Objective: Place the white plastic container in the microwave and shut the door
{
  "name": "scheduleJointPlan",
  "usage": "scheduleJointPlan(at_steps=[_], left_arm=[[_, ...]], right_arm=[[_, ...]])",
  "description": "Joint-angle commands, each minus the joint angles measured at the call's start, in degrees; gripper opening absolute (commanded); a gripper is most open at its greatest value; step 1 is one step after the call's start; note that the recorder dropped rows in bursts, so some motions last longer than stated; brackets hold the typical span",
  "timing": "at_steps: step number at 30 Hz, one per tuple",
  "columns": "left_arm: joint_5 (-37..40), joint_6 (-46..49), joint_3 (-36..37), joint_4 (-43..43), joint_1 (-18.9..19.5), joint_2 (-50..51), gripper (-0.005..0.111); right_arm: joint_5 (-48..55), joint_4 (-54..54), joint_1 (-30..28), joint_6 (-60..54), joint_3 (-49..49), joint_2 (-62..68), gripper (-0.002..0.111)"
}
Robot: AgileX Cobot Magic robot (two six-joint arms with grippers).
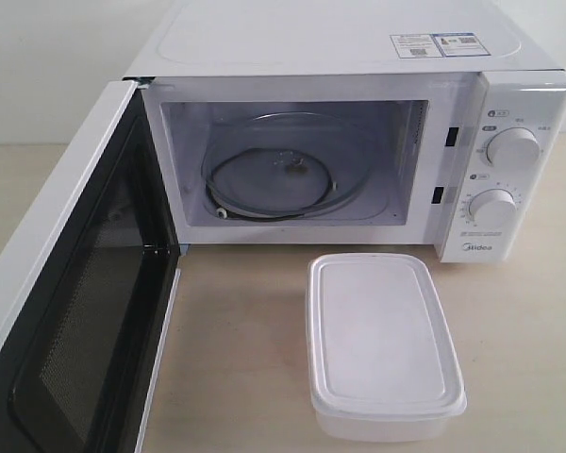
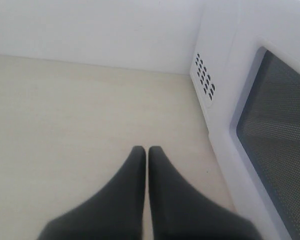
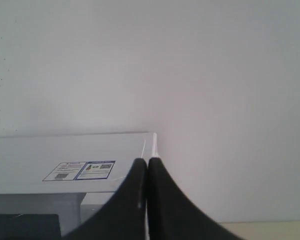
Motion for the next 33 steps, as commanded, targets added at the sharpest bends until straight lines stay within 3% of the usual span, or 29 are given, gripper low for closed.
scheduleJointPlan(at_steps=[1,5,16,19,26,33], left_arm=[[-0.02,-0.06,0.23,-0.28,0.16,-0.17,0.004],[-0.02,-0.06,0.23,-0.28,0.16,-0.17,0.004],[-0.02,-0.06,0.23,-0.28,0.16,-0.17,0.004],[-0.02,-0.06,0.23,-0.28,0.16,-0.17,0.004],[-0.02,-0.06,0.23,-0.28,0.16,-0.17,0.004],[-0.02,-0.06,0.23,-0.28,0.16,-0.17,0.004]], right_arm=[[-1.44,0.04,-0.16,5.64,-0.51,0.59,0.000],[-1.55,0.04,-0.16,12.76,-0.51,0.59,0.000],[-1.81,-0.73,-0.16,11.73,-0.51,0.59,0.000],[-2.31,-5.88,-0.16,6.15,-0.62,1.54,0.000],[-3.66,-24.08,0.61,13.17,-1.40,9.67,0.000],[-14.85,-29.00,4.19,15.45,3.32,19.86,0.000]])
